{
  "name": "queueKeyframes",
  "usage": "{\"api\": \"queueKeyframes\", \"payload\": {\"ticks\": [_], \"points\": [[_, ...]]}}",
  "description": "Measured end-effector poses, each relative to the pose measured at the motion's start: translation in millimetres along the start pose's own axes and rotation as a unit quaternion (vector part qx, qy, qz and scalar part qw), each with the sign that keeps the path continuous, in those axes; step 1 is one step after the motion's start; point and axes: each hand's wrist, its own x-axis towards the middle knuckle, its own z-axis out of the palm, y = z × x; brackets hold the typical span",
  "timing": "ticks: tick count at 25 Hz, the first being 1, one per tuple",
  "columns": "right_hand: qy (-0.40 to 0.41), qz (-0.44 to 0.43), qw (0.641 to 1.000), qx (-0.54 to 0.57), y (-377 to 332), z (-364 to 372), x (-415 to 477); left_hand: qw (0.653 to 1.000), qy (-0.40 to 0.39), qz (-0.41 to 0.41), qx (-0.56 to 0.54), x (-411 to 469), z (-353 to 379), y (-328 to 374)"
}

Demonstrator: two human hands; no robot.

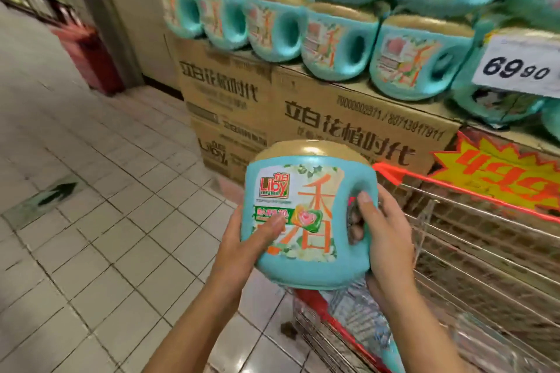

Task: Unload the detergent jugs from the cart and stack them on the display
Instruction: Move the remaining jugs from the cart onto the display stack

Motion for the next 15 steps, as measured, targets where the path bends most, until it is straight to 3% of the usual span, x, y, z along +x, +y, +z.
{"api": "queueKeyframes", "payload": {"ticks": [8,15], "points": [[0.01,-0.036,0.998,0.041,24.0,147.7,39.2,0.998,-0.05,0.04,0.001,74.2,-122.8,79.9],[0.04,-0.104,0.994,0.017,8.6,215.4,100.8,0.994,-0.083,0.073,0.02,158.8,-159.7,130.1]]}}
